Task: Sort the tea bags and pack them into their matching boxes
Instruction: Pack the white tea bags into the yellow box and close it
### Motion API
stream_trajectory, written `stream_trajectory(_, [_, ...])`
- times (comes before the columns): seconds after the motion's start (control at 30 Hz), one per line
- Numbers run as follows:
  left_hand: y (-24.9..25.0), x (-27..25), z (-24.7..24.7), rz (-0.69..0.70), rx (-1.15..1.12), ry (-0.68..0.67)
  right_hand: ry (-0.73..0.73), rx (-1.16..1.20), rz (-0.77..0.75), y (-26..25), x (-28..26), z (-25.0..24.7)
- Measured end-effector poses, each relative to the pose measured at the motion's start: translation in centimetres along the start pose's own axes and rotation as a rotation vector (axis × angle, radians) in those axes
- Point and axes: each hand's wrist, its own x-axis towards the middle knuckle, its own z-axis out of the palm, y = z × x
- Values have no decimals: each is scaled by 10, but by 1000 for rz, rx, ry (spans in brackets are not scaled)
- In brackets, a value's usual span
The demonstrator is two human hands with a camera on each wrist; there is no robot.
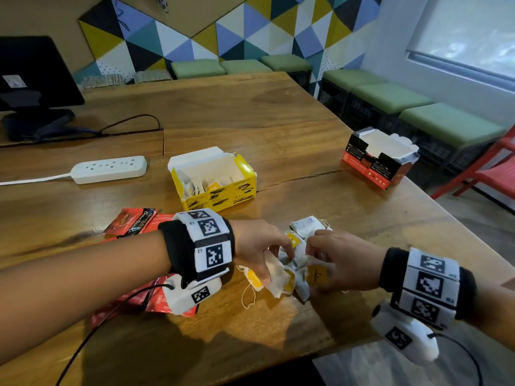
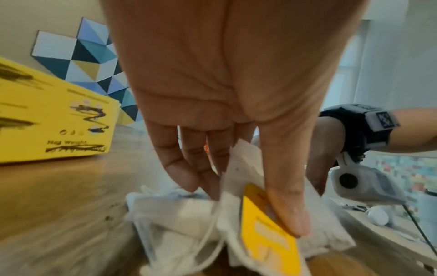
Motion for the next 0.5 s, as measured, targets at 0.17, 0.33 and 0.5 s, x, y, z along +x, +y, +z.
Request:
stream_trajectory(0.17, [1,3,1,0,-20,-24,49,18,25,-5,-2,14])
stream_trajectory(0.33, [1,1,0,-44,-71,-12,0,47,15,-6,0,11])
stream_trajectory(0.5, [-3,4,-5,-112,-130,23,-61,30,-11,9,0,2])
